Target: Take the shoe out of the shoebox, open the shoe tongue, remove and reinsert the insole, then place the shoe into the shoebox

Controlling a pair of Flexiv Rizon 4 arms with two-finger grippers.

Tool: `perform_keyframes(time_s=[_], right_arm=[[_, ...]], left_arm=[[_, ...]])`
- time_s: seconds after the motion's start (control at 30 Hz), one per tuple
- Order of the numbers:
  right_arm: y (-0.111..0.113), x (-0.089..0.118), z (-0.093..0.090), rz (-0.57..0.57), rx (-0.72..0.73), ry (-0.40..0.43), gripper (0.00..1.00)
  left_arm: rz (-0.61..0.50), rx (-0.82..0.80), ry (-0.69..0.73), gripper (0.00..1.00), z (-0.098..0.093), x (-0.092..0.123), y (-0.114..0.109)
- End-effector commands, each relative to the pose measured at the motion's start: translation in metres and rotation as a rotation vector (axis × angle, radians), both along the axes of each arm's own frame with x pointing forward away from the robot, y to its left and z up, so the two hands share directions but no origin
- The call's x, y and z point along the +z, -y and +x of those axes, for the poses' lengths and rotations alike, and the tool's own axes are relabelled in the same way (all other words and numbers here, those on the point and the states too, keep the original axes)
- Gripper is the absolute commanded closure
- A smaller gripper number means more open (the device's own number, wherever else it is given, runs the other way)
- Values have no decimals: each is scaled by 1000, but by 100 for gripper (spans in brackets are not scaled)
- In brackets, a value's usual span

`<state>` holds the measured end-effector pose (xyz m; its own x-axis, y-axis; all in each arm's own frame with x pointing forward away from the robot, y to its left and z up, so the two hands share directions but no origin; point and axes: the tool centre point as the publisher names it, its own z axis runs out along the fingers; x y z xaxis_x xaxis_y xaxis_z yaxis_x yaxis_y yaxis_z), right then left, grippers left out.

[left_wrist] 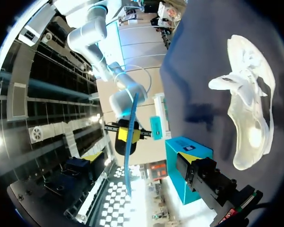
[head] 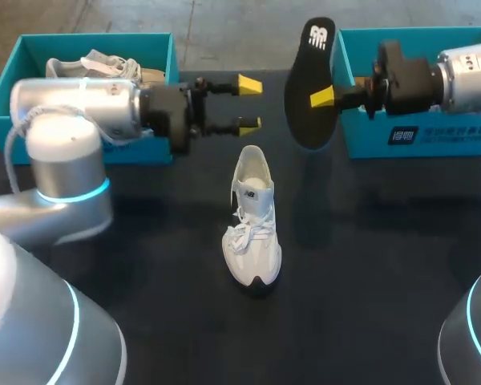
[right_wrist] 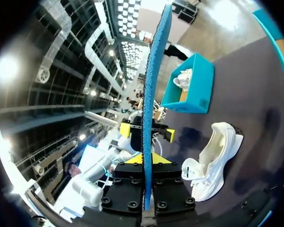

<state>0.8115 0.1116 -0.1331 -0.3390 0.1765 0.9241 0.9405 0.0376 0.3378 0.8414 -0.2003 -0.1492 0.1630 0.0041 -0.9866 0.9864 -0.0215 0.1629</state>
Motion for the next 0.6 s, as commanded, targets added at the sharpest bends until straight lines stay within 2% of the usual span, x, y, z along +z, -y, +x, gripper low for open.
perform_keyframes(time_s=[0.03,0.27,0.6], right_arm=[[-7,5,9,-20,10,50,100],[-17,10,14,-31,20,156,100],[-31,12,21,-33,13,234,100]], left_arm=[[47,-183,32,0,4,4,-33],[84,-310,76,0,2,3,-53],[134,-386,90,0,2,-4,-83]])
